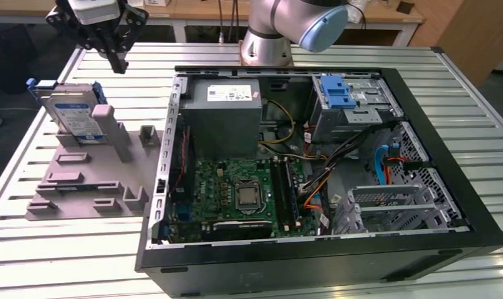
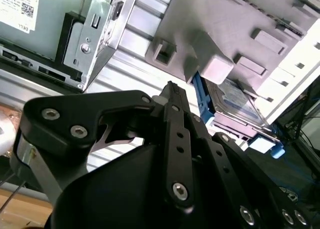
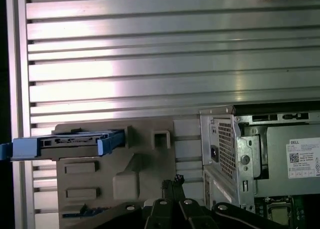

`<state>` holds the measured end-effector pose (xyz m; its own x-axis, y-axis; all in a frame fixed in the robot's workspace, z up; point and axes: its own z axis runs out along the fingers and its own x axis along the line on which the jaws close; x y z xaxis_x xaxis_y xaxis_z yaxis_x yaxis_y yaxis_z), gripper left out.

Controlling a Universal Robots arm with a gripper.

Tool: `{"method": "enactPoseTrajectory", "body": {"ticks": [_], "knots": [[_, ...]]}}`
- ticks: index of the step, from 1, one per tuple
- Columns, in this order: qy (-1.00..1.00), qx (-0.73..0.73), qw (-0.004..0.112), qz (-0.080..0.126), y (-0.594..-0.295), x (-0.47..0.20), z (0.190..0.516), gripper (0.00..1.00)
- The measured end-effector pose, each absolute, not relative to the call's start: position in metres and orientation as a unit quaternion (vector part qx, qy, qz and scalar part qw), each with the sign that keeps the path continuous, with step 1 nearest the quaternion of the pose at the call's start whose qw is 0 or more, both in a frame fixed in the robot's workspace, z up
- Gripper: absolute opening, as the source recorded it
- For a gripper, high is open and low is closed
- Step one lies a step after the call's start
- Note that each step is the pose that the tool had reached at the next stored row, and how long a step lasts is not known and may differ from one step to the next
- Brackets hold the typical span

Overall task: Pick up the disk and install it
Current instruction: 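Reach for the disk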

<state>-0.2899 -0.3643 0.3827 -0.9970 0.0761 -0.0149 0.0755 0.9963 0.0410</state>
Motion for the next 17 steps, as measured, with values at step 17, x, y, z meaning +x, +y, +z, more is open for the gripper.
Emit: {"method": "enactPoseTrajectory", "body": {"ticks": [17], "knots": [[0.999,0.038,0.006,0.02,-0.361,-0.344,0.381,0.11]]}}
